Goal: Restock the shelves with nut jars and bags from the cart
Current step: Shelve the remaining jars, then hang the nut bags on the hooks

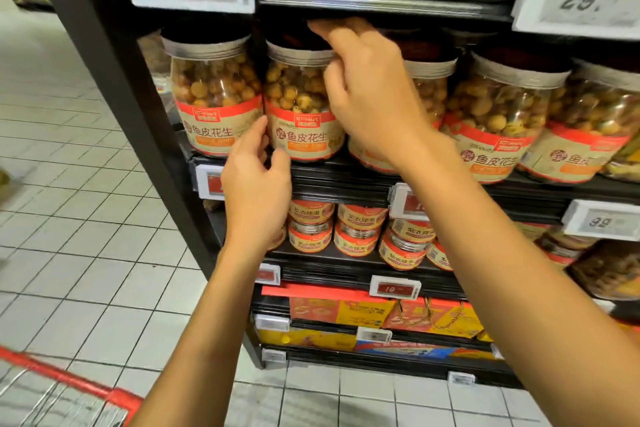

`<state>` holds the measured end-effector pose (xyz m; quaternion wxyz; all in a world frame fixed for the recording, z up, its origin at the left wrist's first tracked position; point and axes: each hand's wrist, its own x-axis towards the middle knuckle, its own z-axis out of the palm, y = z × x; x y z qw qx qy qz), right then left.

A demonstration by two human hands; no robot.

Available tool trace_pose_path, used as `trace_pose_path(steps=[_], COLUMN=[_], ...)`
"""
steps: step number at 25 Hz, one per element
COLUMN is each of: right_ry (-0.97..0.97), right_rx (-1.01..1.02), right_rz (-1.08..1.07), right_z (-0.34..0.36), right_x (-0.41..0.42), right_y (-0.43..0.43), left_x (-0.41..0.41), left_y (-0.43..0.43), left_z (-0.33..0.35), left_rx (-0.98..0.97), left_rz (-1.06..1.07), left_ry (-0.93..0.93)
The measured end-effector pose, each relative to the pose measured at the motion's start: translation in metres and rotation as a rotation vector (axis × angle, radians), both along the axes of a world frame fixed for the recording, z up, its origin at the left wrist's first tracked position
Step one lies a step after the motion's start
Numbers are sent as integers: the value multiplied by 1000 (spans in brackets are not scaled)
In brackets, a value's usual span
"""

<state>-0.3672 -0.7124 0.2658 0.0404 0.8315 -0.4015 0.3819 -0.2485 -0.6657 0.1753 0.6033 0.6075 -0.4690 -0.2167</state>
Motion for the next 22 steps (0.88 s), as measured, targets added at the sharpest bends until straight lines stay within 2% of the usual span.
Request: trace_pose_path(steps=[3, 7, 10, 15, 16, 18, 20, 22], right_ry=[48, 23, 30, -175, -234, -308, -298, -273], right_rx=[14, -39, 15, -53, -11, 255, 547, 684], right_rz=[-38, -9, -19, 146, 209, 273, 265, 270], right_z=[-6, -10, -10, -16, -23, -44, -69, -90], right_x=[6, 5, 5, -4, -9, -22, -37, -54], right_y=[0, 5, 3, 24, 33, 60, 92, 123], left_x=[-1, -6, -10, -2, 4, 9, 2, -15], left_y=[-5, 1, 1, 23, 33, 63, 104, 147], left_z=[2, -5, -4, 10, 11, 7, -3, -15], left_rx=[-12, -43, -31, 0, -3, 52, 136, 204], left_rz=[-80, -50, -31, 83, 90, 85, 72, 81], left_ry=[-14, -13, -38, -14, 21, 135, 203, 224])
